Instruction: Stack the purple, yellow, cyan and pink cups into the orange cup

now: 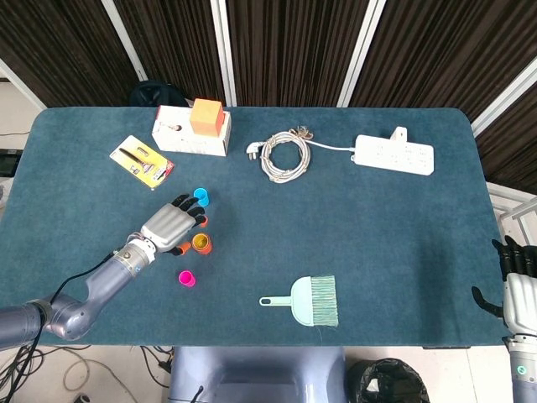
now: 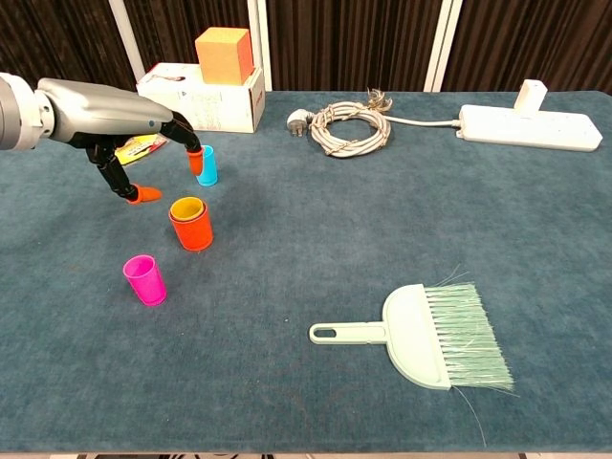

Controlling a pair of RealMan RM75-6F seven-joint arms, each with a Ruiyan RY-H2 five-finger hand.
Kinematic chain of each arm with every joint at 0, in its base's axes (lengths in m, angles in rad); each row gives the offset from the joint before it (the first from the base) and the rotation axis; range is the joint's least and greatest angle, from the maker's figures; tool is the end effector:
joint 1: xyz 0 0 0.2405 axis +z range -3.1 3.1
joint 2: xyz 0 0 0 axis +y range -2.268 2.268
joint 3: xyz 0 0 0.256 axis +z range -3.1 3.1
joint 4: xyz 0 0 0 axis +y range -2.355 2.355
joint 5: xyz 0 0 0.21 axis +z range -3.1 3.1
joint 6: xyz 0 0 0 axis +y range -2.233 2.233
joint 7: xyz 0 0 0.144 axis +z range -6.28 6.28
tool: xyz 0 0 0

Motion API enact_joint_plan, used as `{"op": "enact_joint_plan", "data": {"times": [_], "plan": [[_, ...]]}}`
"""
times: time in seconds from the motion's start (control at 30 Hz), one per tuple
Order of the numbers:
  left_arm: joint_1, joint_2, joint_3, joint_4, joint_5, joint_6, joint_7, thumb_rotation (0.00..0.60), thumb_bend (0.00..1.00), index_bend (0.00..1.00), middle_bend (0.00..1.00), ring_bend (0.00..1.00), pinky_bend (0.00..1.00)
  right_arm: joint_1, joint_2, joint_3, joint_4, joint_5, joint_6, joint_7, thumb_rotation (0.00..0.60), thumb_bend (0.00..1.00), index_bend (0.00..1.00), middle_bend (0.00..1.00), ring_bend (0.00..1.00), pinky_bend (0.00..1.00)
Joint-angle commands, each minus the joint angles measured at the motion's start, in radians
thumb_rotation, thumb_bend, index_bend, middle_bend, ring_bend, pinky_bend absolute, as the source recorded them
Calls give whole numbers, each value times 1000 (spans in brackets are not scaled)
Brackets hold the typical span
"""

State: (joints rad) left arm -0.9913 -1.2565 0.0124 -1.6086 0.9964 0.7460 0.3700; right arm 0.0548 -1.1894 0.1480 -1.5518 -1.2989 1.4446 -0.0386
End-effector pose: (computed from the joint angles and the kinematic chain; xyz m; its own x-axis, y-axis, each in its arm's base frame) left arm -0.1433 0.3616 0.0294 0.7088 0.3397 0.6183 0.6862 -0.5354 -0.4925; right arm -0.3436 -0.1887 0.1618 0.3912 0.0376 0.9195 -0.9008 0.2201 0.3743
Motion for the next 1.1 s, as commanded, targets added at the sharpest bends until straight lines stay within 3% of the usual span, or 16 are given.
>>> {"op": "enact_joint_plan", "data": {"times": [0.03,0.33,0.63,1.1], "plan": [[0,7,-5,-9,-21,8,12,600,293,136,150,0,0,1,-1,0,0,1,-3,2,600,337,119,46,94,51],[-4,3,-49,-3,-82,46,22,600,258,129,143,0,0,1,-2,0,2,2,-3,-4,600,337,119,46,94,51],[-94,-86,-111,179,-258,-36,58,600,258,144,142,0,0,5,-11,-1,9,13,-12,-25,600,336,118,46,94,50],[-153,-206,-90,402,-394,-108,117,600,258,242,152,0,0,10,-26,7,37,48,-29,-48,600,337,118,46,94,51]]}}
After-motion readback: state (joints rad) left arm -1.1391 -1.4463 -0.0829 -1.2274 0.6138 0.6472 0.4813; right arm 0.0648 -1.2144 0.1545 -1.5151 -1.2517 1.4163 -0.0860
